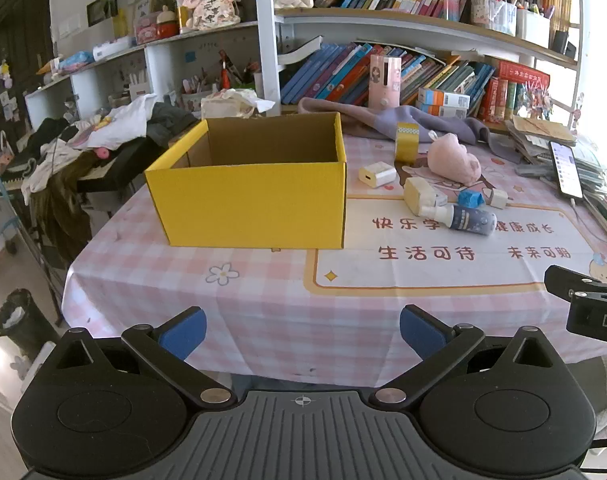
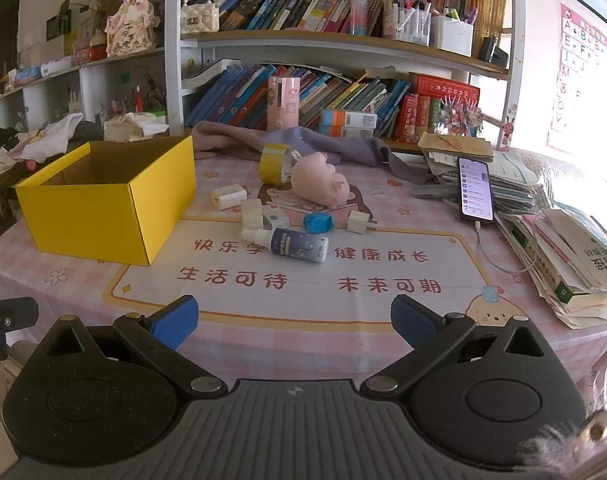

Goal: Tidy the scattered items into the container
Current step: 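Move both tools toward the scattered items beside the plush pig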

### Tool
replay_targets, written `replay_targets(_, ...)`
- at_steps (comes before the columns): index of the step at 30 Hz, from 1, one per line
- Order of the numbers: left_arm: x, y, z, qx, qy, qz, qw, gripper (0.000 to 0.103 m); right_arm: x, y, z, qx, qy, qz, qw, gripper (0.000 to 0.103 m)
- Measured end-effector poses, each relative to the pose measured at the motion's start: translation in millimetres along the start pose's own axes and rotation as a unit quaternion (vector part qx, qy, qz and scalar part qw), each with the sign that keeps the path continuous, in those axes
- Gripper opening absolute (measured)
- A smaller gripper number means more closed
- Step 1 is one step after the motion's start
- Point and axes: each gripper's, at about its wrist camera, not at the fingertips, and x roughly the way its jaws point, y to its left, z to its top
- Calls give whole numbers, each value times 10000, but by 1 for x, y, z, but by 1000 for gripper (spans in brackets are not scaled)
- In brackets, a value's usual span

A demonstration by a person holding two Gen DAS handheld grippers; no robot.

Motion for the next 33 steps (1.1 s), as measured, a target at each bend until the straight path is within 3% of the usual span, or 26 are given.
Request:
replay_targets(15,21,-7,8,-96,185,-415,9989,103,8,-12,2,29,122,-215,9997,103)
replay_targets(33,63,-23,25,89,468,-425,9980,103,61,-18,20,4,470,-27,9989,103)
